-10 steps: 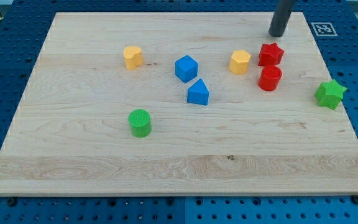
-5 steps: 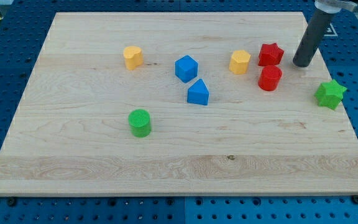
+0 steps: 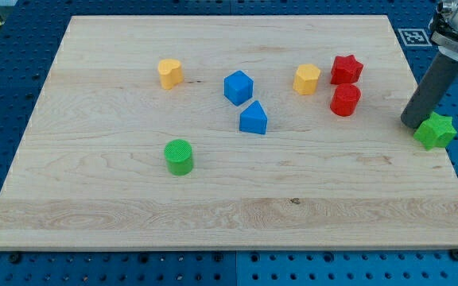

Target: Move the green star to the right corner of the board

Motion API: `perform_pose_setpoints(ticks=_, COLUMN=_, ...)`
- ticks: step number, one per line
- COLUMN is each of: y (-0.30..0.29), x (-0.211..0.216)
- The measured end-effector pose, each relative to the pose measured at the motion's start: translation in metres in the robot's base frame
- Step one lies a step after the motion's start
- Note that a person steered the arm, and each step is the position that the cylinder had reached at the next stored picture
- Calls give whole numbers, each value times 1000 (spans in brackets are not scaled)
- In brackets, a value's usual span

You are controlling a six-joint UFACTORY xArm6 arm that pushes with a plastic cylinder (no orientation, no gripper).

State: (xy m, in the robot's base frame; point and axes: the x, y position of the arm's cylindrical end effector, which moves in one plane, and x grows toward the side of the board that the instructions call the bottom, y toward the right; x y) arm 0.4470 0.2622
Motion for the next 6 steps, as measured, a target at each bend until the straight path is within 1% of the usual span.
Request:
perform_pose_setpoints(ticks=2, y=-5, x=15)
perform_pose_setpoints(ticks=6, y=-6, x=16)
